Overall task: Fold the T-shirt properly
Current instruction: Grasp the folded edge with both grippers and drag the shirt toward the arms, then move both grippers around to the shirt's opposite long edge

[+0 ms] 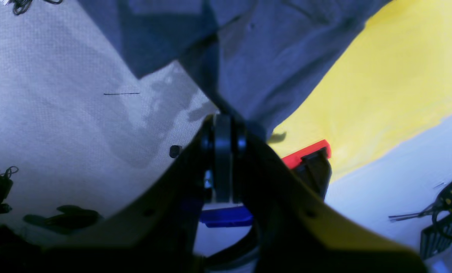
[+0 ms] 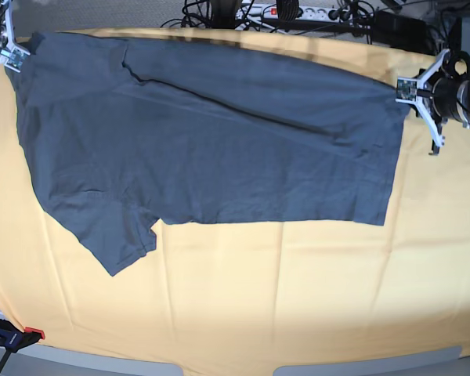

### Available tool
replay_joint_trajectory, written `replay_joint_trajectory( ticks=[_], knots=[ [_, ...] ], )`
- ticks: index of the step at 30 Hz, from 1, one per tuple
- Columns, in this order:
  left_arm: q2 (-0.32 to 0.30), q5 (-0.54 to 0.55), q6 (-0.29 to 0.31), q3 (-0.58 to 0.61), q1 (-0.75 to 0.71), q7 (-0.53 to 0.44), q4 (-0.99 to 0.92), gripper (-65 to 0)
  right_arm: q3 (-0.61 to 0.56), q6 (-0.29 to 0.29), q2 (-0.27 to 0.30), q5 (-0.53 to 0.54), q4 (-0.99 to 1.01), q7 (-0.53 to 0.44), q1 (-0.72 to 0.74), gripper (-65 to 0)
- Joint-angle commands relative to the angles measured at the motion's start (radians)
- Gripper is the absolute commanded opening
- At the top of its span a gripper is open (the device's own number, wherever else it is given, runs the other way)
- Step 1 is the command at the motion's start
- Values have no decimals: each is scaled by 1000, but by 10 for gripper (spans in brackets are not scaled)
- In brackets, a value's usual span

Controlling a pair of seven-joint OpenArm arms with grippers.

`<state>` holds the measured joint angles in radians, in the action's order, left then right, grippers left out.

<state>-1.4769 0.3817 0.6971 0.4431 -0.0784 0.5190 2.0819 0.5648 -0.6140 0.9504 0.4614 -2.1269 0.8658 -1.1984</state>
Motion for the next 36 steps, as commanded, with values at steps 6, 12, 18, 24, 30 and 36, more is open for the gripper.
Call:
replay_joint_trajectory(
  ticks=[6, 12, 18, 24, 30, 36],
  knots=[
    [-31, -10, 1, -13, 1, 40, 26, -650, 12, 4, 11, -13, -7, 7, -4, -650],
    [-31, 62, 1, -13, 2, 164, 27, -498, 12, 12, 11, 14, -7, 11, -4, -374],
    [-42, 189, 1, -13, 16, 280, 46, -316, 12, 36, 12, 1, -18, 11, 0, -260],
    [-43, 275, -80, -13, 122, 294, 64, -316, 12, 169, 11, -77, -109, 9, -1, -260],
    [27, 186, -383, -13, 301, 276, -10, -317, 12, 246, 11, -77, -141, -25, -1, -260],
    [211, 169, -511, -14, 479, 259, -314, -325, 12, 269, 11, -77, -141, -27, -1, -260]
  ],
)
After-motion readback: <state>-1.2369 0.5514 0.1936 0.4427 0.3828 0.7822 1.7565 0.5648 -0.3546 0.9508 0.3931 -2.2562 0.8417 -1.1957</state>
